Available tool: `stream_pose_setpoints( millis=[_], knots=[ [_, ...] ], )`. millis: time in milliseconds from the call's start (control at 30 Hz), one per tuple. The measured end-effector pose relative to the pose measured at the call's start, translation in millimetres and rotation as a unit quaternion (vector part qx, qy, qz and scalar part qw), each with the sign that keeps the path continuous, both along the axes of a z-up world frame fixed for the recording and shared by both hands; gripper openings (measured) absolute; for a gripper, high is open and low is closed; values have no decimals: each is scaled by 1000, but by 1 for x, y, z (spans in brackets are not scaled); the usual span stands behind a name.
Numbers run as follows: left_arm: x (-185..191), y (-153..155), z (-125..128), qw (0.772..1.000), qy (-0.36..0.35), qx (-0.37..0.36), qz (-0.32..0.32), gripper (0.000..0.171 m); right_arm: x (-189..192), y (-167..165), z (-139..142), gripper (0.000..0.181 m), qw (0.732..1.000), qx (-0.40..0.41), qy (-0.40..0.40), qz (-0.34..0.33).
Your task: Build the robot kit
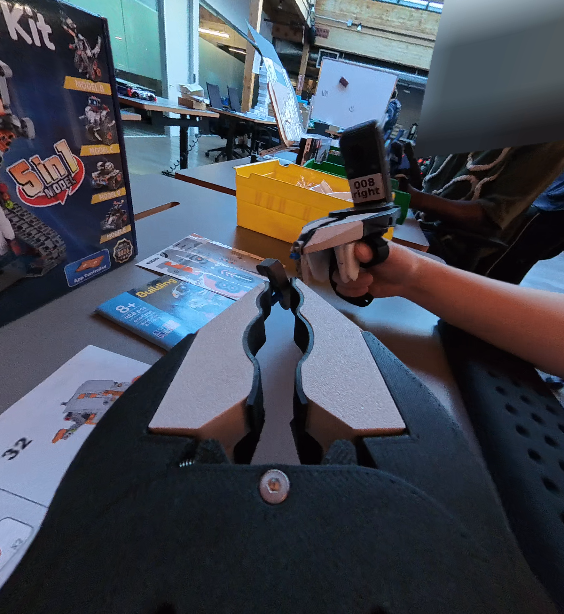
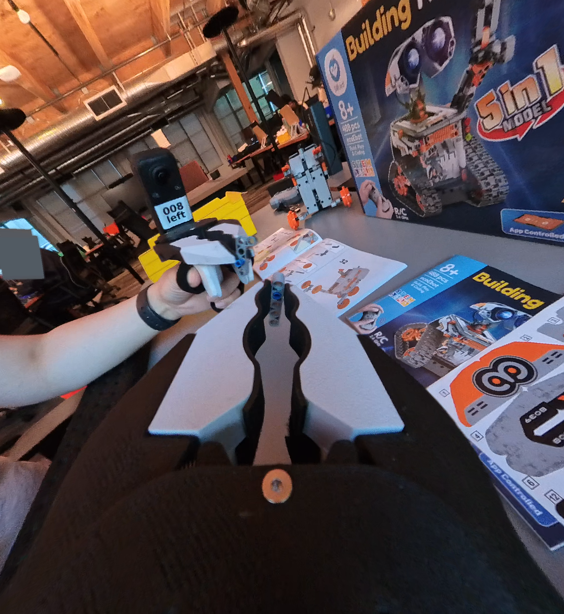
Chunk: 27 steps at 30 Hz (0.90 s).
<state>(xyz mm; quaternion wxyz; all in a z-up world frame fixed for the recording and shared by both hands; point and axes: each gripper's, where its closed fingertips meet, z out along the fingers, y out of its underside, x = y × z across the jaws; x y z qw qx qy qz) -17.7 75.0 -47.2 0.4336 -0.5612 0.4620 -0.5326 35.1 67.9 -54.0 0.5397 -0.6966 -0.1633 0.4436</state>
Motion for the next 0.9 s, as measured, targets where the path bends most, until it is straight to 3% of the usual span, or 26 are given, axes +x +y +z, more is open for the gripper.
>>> stream_pose_setpoints(
  millis=[133, 300, 367, 433, 500, 567, 700, 833, 900],
  knots=[
    [-7, 1, 6, 998, -37, -41, -22, 7, -4, 2, 10, 7, 999, -1, 32, 41],
    [-5, 3, 6, 997, -46, -44, -45, 7, -17, 3, -11, 5, 994, 21, -39, 97],
    [-1, 2, 5, 995, -45, -66, -59, 7, -19, 0, -17, 5, 992, 32, -15, 118],
    [5, 2, 3, 993, -49, -88, -67, 7, -20, -7, 3, 5, 988, 21, 43, 149],
    [10, 1, 2, 992, -51, -97, -68, 7, -19, -3, 13, 5, 992, 35, 41, 118],
    [16, 6, 1, 991, -56, -110, -48, 7, -19, 2, 0, 5, 996, 43, -4, 81],
    [22, 6, -1, 990, -62, -126, -29, 7, -19, 0, -12, 5, 996, -4, 14, 93],
    [21, 7, -14, 994, -13, -109, -6, 7, -10, 1, -33, 5, 992, -94, -42, 77],
    [18, 7, -24, 997, 41, -66, 11, 7, -16, -22, -51, 5, 964, -208, -52, 157]
  ],
)
